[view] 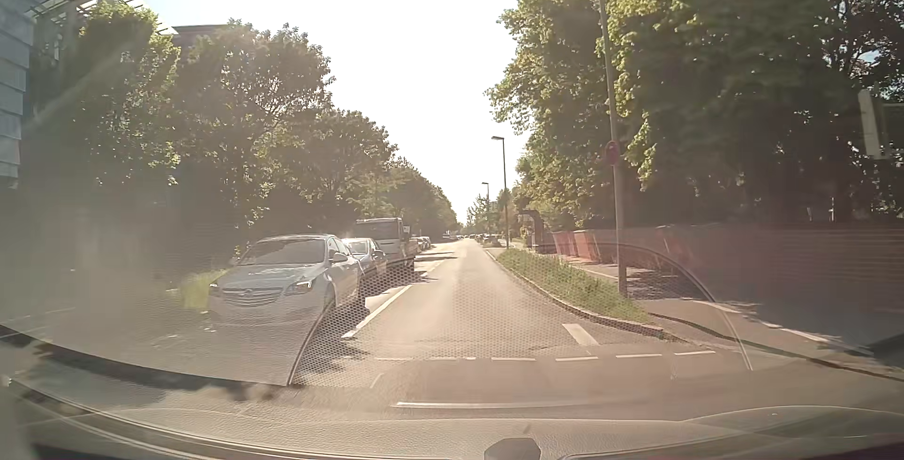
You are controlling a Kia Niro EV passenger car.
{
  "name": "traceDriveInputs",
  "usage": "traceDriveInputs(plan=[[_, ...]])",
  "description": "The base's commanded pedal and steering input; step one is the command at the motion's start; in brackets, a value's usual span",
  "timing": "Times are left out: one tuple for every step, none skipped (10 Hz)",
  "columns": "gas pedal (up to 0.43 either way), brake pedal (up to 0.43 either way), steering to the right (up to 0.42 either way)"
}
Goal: Follow the waypoints while adhering to traffic rules and regulations
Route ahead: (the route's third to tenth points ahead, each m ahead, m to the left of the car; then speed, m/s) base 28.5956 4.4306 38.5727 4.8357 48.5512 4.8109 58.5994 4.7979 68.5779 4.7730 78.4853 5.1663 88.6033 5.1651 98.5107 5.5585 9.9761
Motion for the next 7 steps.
traceDriveInputs(plan=[[0.039,0.000,-0.009],[0.039,0.000,-0.009],[0.047,0.000,-0.010],[0.047,0.000,-0.010],[0.047,0.000,-0.010],[0.047,0.000,-0.010],[0.059,0.000,-0.009]])
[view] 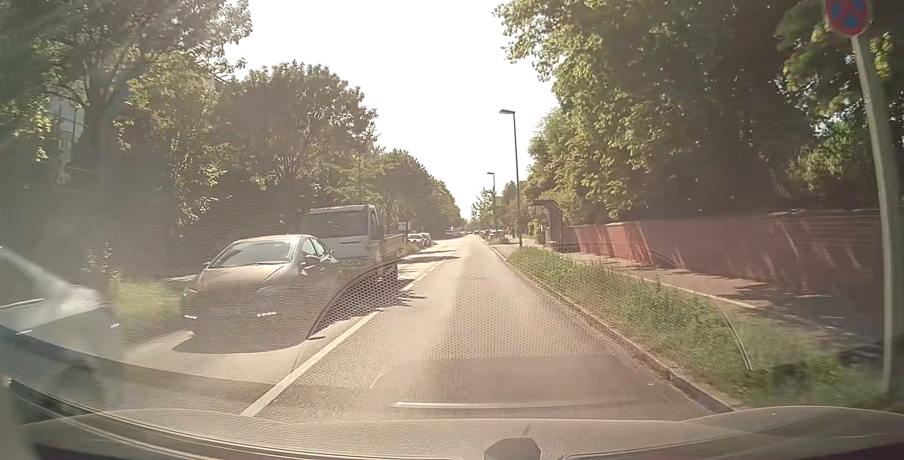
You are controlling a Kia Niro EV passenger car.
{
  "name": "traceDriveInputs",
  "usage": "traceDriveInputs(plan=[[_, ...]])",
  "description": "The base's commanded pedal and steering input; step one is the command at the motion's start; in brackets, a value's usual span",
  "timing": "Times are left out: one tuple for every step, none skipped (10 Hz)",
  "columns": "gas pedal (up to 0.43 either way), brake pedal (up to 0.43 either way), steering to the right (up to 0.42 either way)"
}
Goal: Follow the waypoints while adhering to traffic rules and regulations
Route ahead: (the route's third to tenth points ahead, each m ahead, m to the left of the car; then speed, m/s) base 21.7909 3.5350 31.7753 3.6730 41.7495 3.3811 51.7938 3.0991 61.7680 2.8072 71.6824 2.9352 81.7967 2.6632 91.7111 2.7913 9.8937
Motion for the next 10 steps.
traceDriveInputs(plan=[[0.067,0.000,-0.007],[0.067,0.000,-0.005],[0.067,0.000,-0.004],[0.067,0.000,-0.002],[0.067,0.000,0.002],[0.067,0.000,0.001],[0.067,0.000,0.000],[0.067,0.000,-0.001],[0.067,0.000,-0.005],[0.067,0.000,-0.007]])
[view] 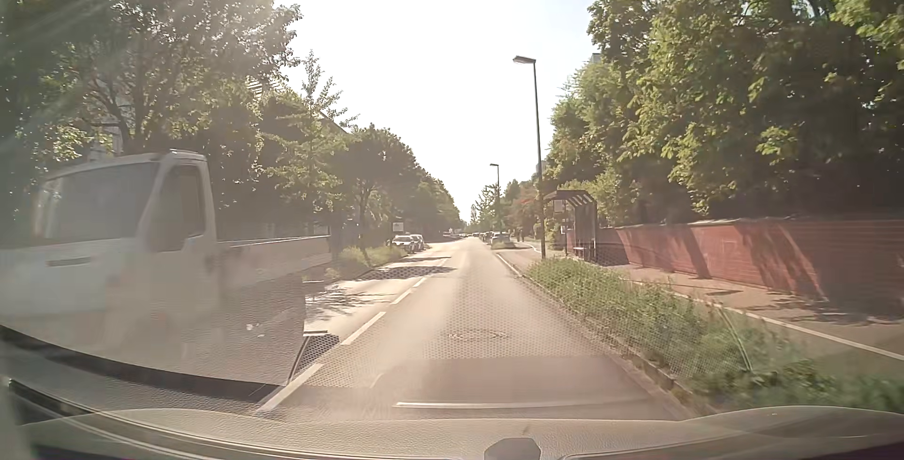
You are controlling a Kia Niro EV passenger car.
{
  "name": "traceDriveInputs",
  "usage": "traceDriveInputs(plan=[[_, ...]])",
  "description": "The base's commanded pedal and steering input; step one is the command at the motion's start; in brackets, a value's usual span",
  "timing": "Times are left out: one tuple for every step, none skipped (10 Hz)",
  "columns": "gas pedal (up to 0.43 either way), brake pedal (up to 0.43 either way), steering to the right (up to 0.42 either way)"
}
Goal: Follow the waypoints while adhering to traffic rules and regulations
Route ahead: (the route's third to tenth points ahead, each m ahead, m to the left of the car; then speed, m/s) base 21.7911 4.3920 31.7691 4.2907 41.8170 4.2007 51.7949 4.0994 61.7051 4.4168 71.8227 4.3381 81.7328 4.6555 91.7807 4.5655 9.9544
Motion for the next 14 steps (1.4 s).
traceDriveInputs(plan=[[0.067,0.000,-0.007],[0.067,0.000,-0.008],[0.067,0.000,-0.007],[0.067,0.000,-0.006],[0.067,0.000,-0.004],[0.067,0.000,-0.003],[0.067,0.000,-0.004],[0.067,0.000,-0.005],[0.098,0.000,-0.005],[0.157,0.000,-0.005],[0.169,0.000,-0.005],[0.189,0.000,-0.005],[0.189,0.000,-0.005],[0.177,0.000,-0.005]])
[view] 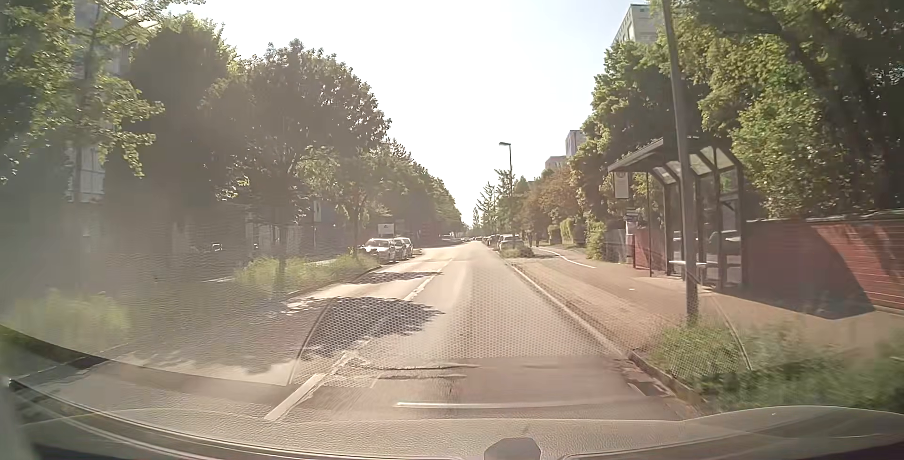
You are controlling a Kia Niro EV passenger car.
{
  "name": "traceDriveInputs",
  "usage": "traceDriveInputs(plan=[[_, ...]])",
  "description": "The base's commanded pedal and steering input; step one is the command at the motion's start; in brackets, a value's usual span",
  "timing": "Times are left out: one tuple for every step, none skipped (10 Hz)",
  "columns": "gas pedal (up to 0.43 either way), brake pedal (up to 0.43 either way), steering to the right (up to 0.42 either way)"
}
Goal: Follow the waypoints while adhering to traffic rules and regulations
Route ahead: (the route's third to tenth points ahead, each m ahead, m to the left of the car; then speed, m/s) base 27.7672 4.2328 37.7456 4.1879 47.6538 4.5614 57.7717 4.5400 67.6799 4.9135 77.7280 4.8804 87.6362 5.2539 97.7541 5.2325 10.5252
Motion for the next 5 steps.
traceDriveInputs(plan=[[0.177,0.000,-0.005],[0.177,0.000,-0.005],[0.177,0.000,-0.005],[0.177,0.000,-0.006],[0.177,0.000,-0.006]])
